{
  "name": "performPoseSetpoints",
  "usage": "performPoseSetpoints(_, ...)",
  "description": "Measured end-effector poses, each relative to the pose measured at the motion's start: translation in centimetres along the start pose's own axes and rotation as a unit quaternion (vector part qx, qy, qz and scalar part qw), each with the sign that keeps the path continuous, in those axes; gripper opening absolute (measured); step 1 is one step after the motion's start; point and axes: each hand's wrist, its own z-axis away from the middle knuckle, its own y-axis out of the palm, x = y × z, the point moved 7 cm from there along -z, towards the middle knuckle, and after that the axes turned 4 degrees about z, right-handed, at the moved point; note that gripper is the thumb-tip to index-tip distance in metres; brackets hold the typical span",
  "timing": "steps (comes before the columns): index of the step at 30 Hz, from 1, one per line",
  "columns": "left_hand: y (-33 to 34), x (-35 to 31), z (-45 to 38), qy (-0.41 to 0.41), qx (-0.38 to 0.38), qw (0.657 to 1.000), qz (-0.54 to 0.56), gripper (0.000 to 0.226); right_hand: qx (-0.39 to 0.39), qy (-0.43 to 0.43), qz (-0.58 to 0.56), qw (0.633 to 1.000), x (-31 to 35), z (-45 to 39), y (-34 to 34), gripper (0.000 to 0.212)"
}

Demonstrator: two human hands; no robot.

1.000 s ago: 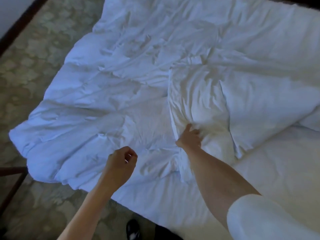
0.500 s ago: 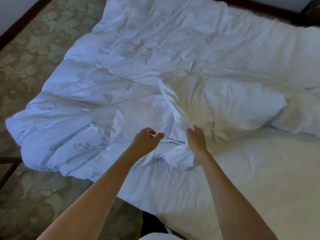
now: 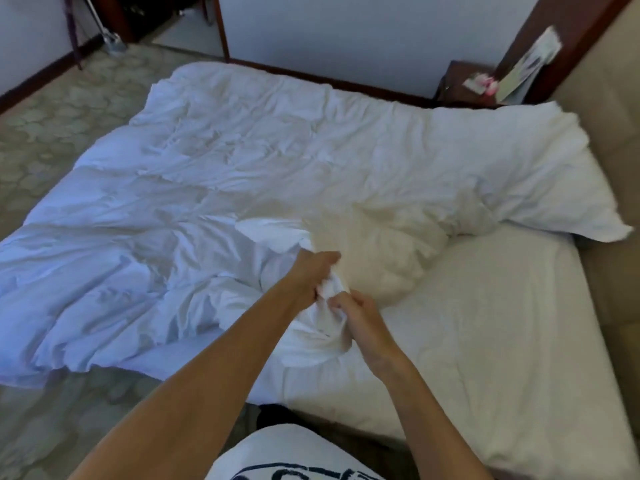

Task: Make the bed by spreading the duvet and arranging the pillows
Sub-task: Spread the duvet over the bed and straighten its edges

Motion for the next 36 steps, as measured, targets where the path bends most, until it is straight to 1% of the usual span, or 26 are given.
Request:
performPoseSetpoints(1,2.0,0.8,1.8,0.029,0.023,0.999,-0.022,0.020,-0.027,-0.002,-0.012,1.000,-1.0,2.1,-1.5,0.021)
performPoseSetpoints(3,6.3,2.0,6.2,0.092,0.077,0.987,-0.106,0.049,-0.093,0.002,-0.024,0.995,-2.6,6.6,-4.3,0.019)
performPoseSetpoints(6,12.2,3.6,12.4,0.173,0.175,0.944,-0.218,0.075,-0.177,0.013,-0.047,0.983,-5.1,12.6,-7.8,0.021)
performPoseSetpoints(7,13.8,4.3,14.4,0.182,0.217,0.929,-0.238,0.085,-0.204,0.013,-0.088,0.975,-5.8,14.5,-8.9,0.022)
performPoseSetpoints(8,15.2,5.3,16.3,0.168,0.259,0.918,-0.247,0.094,-0.227,0.014,-0.153,0.962,-6.5,16.5,-9.9,0.024)
performPoseSetpoints(10,16.7,7.3,20.2,0.142,0.326,0.898,-0.259,0.102,-0.238,0.001,-0.302,0.923,-7.4,20.1,-11.5,0.033)
performPoseSetpoints(11,16.9,8.3,21.7,0.154,0.356,0.878,-0.281,0.096,-0.230,-0.017,-0.362,0.903,-7.4,21.6,-12.1,0.035)
performPoseSetpoints(12,16.8,9.2,23.1,0.181,0.381,0.847,-0.322,0.087,-0.221,-0.037,-0.408,0.885,-7.1,23.1,-12.8,0.036)
performPoseSetpoints(13,16.4,10.3,24.1,0.215,0.405,0.804,-0.378,0.082,-0.221,-0.058,-0.442,0.868,-7.0,24.5,-13.8,0.037)
performPoseSetpoints(15,15.0,13.4,25.0,0.252,0.413,0.703,-0.521,0.098,-0.233,-0.087,-0.476,0.844,-7.3,26.8,-15.8,0.041)
performPoseSetpoints(16,14.0,15.2,24.9,0.249,0.393,0.673,-0.575,0.105,-0.236,-0.094,-0.484,0.838,-7.5,27.6,-16.6,0.043)
performPoseSetpoints(17,13.3,16.9,24.8,0.241,0.362,0.671,-0.600,0.109,-0.241,-0.097,-0.485,0.835,-7.7,28.2,-17.0,0.044)
performPoseSetpoints(19,13.2,20.3,24.6,0.250,0.298,0.705,-0.593,0.108,-0.270,-0.092,-0.486,0.826,-8.5,29.4,-17.1,0.042)
performPoseSetpoints(22,14.6,24.7,25.8,0.307,0.221,0.730,-0.569,0.089,-0.297,-0.062,-0.471,0.828,-10.8,30.9,-17.1,0.028)
performPoseSetpoints(23,15.1,25.9,26.3,0.314,0.219,0.747,-0.544,0.082,-0.300,-0.065,-0.480,0.822,-11.5,31.7,-17.4,0.028)
performPoseSetpoints(24,16.0,26.8,27.1,0.313,0.239,0.765,-0.510,0.078,-0.301,-0.071,-0.494,0.812,-12.3,32.5,-18.0,0.031)
performPoseSetpoints(25,17.0,27.6,28.0,0.297,0.278,0.778,-0.479,0.076,-0.301,-0.078,-0.505,0.806,-12.9,33.6,-19.0,0.033)
performPoseSetpoints(27,19.8,29.0,30.3,0.245,0.370,0.791,-0.421,0.076,-0.296,-0.079,-0.509,0.804,-14.0,35.9,-21.5,0.037)
performPoseSetpoints(28,21.1,29.5,31.5,0.192,0.415,0.810,-0.367,0.077,-0.290,-0.085,-0.508,0.807,-14.6,37.0,-23.1,0.041)
performPoseSetpoints(29,22.5,29.5,32.6,0.105,0.447,0.849,-0.261,0.078,-0.295,-0.087,-0.505,0.807,-15.5,38.1,-24.5,0.044)
performPoseSetpoints(30,23.9,29.4,32.9,0.010,0.445,0.888,-0.118,0.075,-0.302,-0.084,-0.502,0.806,-16.5,39.2,-25.8,0.046)
performPoseSetpoints(31,25.4,29.2,32.9,-0.063,0.421,0.904,0.026,0.074,-0.313,-0.079,-0.500,0.804,-17.5,40.3,-26.7,0.047)
performPoseSetpoints(32,26.8,29.0,32.1,-0.105,0.370,0.915,0.121,0.075,-0.324,-0.074,-0.501,0.799,-18.6,41.2,-27.4,0.046)
performPoseSetpoints(33,28.1,29.0,31.1,-0.116,0.308,0.930,0.165,0.071,-0.333,-0.071,-0.501,0.796,-19.6,42.0,-27.8,0.045)
performPoseSetpoints(34,29.3,29.0,30.7,-0.109,0.252,0.945,0.177,0.059,-0.337,-0.068,-0.501,0.794,-20.6,42.4,-27.9,0.043)
performPoseSetpoints(36,31.3,29.3,29.7,-0.070,0.157,0.976,0.137,0.022,-0.350,-0.058,-0.481,0.802,-22.3,43.6,-28.2,0.036)
